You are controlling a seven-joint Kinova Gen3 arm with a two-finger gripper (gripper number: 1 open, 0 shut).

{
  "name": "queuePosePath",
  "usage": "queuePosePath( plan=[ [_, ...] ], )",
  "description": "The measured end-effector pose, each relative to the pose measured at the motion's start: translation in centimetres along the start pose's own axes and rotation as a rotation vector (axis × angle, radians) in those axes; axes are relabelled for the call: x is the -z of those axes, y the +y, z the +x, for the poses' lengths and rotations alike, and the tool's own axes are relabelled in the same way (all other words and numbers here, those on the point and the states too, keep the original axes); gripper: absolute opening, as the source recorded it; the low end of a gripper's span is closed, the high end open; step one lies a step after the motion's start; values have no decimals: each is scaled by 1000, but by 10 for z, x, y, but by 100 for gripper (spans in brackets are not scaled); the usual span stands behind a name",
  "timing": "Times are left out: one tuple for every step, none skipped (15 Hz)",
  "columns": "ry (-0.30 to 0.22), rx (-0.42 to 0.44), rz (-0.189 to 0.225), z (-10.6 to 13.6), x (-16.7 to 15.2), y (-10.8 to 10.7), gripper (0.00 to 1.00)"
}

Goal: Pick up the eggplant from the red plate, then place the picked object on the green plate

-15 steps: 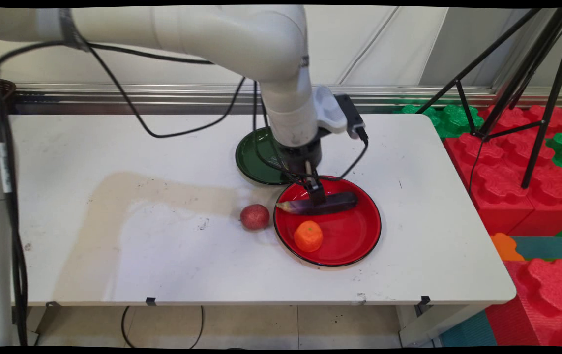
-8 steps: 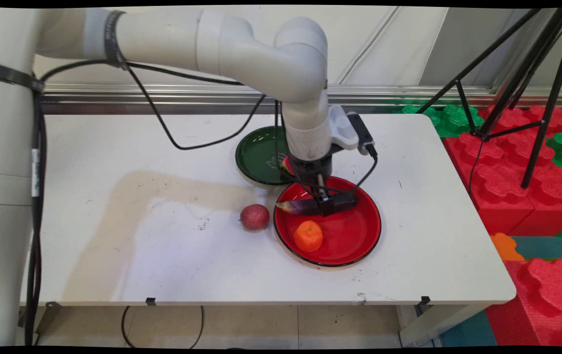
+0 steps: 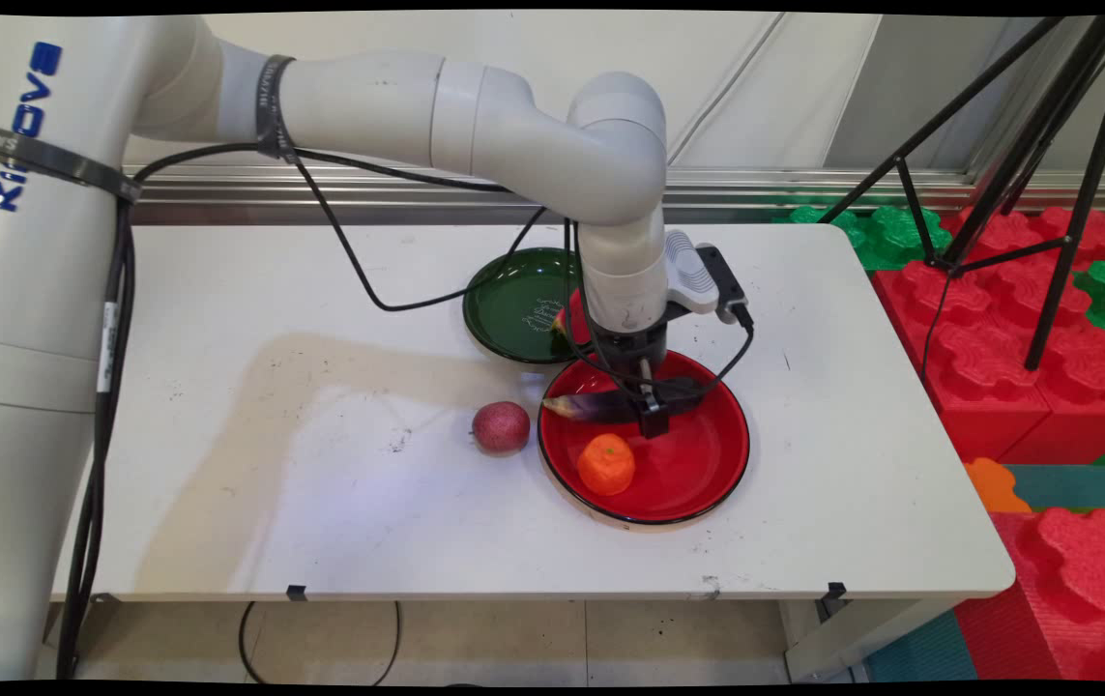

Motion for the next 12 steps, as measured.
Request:
queuePosePath(
  plan=[
    [0,0,-3,1,-2,0,0],
    [3,2,-4,3,-4,0,0],
    [8,5,-2,5,-5,0,0],
    [13,7,0,6,-5,-1,0],
    [16,8,2,7,-4,-1,0],
    [21,10,6,8,-1,-1,0],
    [25,11,9,8,1,-1,0],
    [30,12,13,9,5,-1,0],
    [34,14,16,8,8,-1,0],
    [41,16,22,8,14,-1,0],
    [46,17,26,8,18,0,0],
    [54,19,34,7,26,0,0]
  ],
)
